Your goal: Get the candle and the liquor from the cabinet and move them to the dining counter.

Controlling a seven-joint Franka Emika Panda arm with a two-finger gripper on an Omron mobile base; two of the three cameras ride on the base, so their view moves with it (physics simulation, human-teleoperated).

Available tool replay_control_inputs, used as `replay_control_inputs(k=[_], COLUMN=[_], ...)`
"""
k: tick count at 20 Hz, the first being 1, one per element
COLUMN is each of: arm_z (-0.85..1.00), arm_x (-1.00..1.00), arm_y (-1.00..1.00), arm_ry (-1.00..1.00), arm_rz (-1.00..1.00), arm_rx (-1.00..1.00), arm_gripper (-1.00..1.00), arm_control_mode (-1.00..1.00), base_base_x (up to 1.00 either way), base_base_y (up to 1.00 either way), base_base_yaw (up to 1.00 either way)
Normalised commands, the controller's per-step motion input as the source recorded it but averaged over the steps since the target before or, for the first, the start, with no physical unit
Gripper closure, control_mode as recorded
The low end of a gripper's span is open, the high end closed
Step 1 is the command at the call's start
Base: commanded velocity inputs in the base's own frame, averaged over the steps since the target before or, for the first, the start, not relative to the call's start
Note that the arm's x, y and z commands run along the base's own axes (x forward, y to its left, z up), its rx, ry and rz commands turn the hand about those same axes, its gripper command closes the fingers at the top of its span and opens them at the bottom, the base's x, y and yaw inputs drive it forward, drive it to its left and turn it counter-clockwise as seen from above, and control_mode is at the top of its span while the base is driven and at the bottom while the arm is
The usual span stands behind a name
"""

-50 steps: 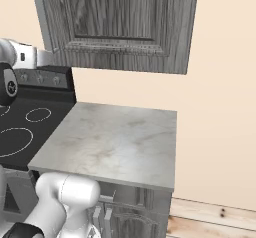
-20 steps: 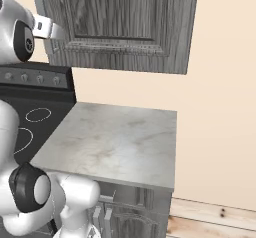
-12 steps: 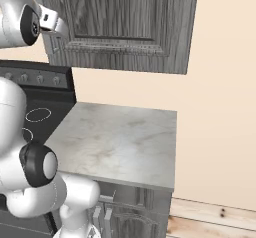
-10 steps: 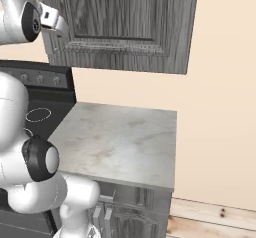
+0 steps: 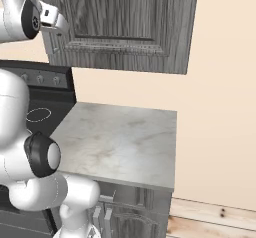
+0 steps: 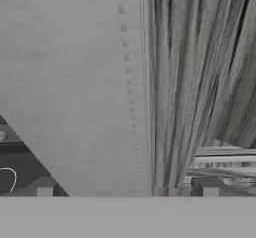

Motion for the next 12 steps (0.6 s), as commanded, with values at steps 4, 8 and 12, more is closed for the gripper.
replay_control_inputs(k=[4,8,12], arm_z=[-0.25,-0.26,-0.1], arm_x=[0.15,0.11,0.32], arm_y=[0.1,0.07,0.1], arm_ry=[-0.11,-0.14,-0.06], arm_rz=[0.03,0.0,0.0], arm_rx=[-0.08,-0.05,0.0], arm_gripper=[1.0,1.0,1.0], arm_control_mode=[-1.0,-1.0,-1.0], base_base_x=[0.0,0.0,0.0], base_base_y=[0.0,0.0,0.0], base_base_yaw=[0.0,0.0,0.0])
